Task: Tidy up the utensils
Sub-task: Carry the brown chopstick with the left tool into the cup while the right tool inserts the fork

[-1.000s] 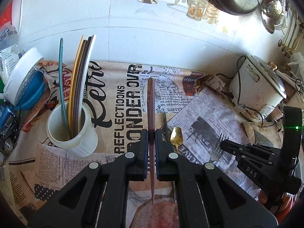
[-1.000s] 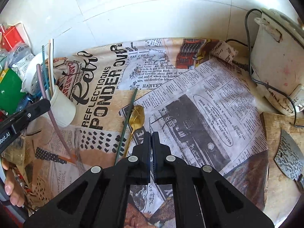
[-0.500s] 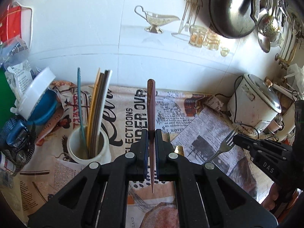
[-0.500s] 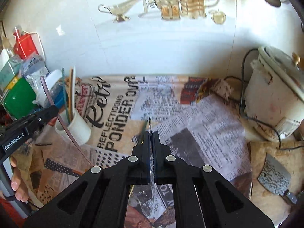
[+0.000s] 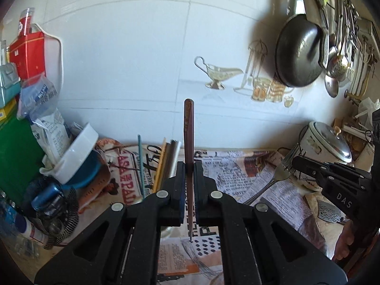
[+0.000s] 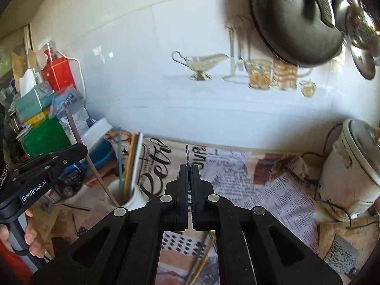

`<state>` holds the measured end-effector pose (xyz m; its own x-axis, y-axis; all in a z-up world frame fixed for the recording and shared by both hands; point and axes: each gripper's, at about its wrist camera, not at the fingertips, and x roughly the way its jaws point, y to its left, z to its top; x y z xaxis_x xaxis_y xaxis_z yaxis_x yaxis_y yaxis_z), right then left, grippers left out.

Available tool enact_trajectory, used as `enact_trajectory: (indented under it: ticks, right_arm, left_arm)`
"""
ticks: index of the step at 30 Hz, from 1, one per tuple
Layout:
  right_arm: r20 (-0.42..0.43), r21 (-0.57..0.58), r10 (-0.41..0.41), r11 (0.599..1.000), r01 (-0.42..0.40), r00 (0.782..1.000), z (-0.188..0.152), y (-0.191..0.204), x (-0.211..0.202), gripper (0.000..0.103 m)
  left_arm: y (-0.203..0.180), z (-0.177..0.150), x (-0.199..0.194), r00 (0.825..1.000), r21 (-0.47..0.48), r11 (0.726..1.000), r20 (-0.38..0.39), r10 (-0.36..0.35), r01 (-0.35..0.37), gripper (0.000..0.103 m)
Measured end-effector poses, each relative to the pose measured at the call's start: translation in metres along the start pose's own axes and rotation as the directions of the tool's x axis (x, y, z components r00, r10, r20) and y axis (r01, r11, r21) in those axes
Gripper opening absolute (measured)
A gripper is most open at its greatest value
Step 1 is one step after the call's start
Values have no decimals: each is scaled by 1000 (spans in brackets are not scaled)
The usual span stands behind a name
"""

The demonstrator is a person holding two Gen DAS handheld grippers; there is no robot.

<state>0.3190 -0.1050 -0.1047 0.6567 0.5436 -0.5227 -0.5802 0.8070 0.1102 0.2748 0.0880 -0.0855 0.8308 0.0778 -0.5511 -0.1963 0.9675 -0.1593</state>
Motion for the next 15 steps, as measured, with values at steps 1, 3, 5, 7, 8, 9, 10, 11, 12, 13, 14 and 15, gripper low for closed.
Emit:
enact_trajectory:
  ticks: [1, 3, 5, 7, 8, 9, 10, 11, 12, 13, 14, 15]
  right_arm:
    - [8, -4, 6, 1000, -6, 1000, 4, 5, 2, 2]
    - [19, -11, 15, 1000, -15, 1000, 11, 15, 5, 2]
    - [30, -18, 26, 1000, -25, 999, 19, 26, 9, 2]
    - [37, -25, 35, 999, -34, 999, 24, 35, 13, 2]
    - [39, -28, 41, 999, -40, 998, 26, 40, 16, 2]
    - [38, -32, 48, 998, -47, 998, 28, 44, 19, 2]
    - [35, -36, 52, 998, -51, 998, 29, 49, 23, 2]
    - [31, -40, 55, 998, -54, 998, 30, 53, 27, 2]
    - [22, -48, 57, 997, -56, 998, 31, 59, 33, 2]
    - [14, -52, 57, 997, -57, 998, 30, 62, 37, 2]
    - [3, -55, 59, 997, -59, 998, 30, 65, 42, 2]
    - [-10, -58, 61, 996, -61, 998, 29, 68, 48, 2]
  left_arm:
    - [5, 3, -2, 1000, -4, 1000, 7, 2, -2, 4]
    - [15, 9, -4, 1000, -9, 1000, 20, 7, -7, 4]
    - [27, 15, -5, 999, -14, 1000, 34, 14, -13, 4]
    - [36, 19, -5, 999, -21, 1000, 43, 19, -18, 4]
    - [43, 22, -4, 999, -26, 999, 46, 22, -21, 4]
    - [46, 23, -4, 999, -28, 999, 47, 23, -22, 4]
    - [51, 24, -2, 998, -33, 999, 49, 26, -24, 4]
    - [56, 25, 0, 999, -39, 999, 47, 26, -24, 4]
    - [60, 25, 2, 999, -44, 999, 44, 27, -25, 4]
    - [64, 25, 6, 999, -46, 999, 39, 29, -27, 4]
    - [68, 25, 9, 999, -48, 998, 34, 32, -30, 4]
    - [72, 23, 14, 999, -50, 998, 27, 36, -34, 4]
